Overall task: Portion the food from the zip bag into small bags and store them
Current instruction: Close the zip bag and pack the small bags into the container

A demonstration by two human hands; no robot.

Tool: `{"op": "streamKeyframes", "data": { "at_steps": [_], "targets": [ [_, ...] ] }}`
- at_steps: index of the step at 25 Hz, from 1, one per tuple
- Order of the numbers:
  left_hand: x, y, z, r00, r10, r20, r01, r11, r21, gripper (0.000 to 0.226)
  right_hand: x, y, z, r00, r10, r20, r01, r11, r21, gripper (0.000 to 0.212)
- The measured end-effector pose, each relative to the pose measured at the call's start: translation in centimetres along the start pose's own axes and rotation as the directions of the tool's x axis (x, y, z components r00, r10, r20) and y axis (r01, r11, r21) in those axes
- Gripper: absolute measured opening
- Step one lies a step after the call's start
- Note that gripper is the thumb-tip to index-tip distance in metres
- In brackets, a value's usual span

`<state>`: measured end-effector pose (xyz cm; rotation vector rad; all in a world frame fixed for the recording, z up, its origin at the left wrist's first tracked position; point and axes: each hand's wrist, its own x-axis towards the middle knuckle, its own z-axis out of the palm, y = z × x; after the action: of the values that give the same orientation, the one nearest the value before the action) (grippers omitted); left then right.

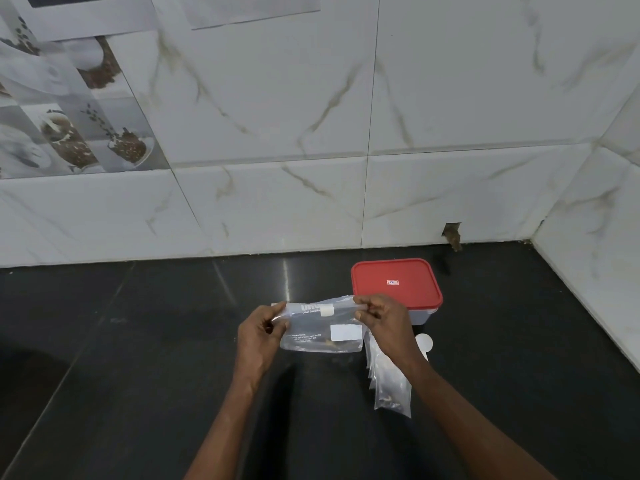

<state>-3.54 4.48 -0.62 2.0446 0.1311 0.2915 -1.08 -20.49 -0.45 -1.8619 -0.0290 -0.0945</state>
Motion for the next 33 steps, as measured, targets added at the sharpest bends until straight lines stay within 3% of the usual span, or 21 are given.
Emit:
{"op": "streamKeyframes", "data": {
  "at_steps": [6, 11, 15, 19, 27, 30, 33],
  "targets": [
    [-0.2, 0.1, 0.0, 1.0, 0.016, 0.024, -0.014, 0.995, -0.098, 0.054, 0.2, 0.1, -0.4, 1.0, -0.009, -0.009, 0.009, 0.999, 0.053, 0.033],
    [-0.9, 1.3, 0.0, 0.999, -0.027, -0.039, 0.014, 0.949, -0.314, 0.033, 0.1, 0.3, -0.6, 1.0, -0.016, -0.019, 0.018, 0.989, 0.15, 0.034],
    [-0.9, 2.0, -0.1, 0.997, -0.032, -0.064, 0.006, 0.928, -0.373, 0.035, -0.1, 0.5, -0.5, 1.0, 0.01, 0.014, -0.014, 0.961, 0.276, 0.038],
    [-0.8, 2.1, -0.3, 1.0, -0.024, 0.015, 0.028, 0.924, -0.382, 0.044, -0.2, 0.6, -0.8, 0.997, 0.063, 0.048, -0.076, 0.92, 0.385, 0.042],
    [0.0, 2.3, -0.6, 0.972, -0.054, 0.229, 0.161, 0.863, -0.478, 0.09, -0.1, 0.5, -1.3, 0.98, 0.074, 0.186, -0.143, 0.909, 0.391, 0.049],
    [0.0, 2.0, -0.6, 0.974, -0.069, 0.216, 0.176, 0.829, -0.532, 0.092, -0.1, 0.8, -1.6, 0.963, 0.067, 0.262, -0.178, 0.886, 0.428, 0.055],
    [0.3, 1.8, -0.7, 0.961, -0.066, 0.269, 0.204, 0.824, -0.529, 0.073, 0.0, 0.1, -2.0, 0.941, 0.075, 0.329, -0.236, 0.843, 0.484, 0.054]
  ]
}}
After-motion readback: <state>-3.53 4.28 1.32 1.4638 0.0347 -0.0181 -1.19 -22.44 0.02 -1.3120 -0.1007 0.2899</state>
